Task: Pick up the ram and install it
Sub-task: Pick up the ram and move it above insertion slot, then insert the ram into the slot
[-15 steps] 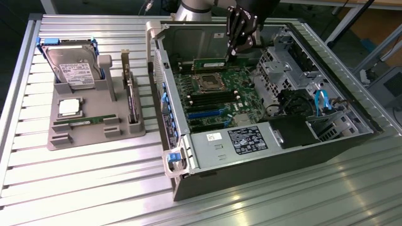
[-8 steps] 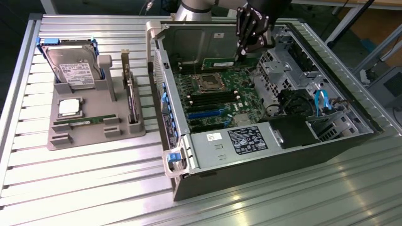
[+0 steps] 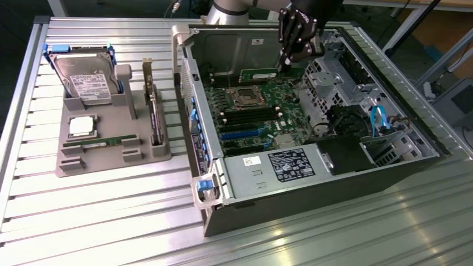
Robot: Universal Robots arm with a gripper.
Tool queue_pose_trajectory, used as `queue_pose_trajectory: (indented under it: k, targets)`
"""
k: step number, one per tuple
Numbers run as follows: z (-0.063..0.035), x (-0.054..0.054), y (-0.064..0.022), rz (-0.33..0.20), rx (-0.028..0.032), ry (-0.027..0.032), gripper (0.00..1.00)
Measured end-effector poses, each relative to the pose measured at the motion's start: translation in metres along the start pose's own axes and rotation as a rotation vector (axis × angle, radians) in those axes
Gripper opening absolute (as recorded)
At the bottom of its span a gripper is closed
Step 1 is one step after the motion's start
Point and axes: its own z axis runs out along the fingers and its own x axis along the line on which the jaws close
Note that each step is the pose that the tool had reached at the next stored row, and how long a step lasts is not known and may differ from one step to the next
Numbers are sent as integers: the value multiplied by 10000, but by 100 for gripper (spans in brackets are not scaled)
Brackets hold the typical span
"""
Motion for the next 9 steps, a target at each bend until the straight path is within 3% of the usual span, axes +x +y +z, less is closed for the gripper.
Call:
queue_pose_trajectory:
  k: [9]
  targets:
    - [0,0,1,-6,21,1,12]
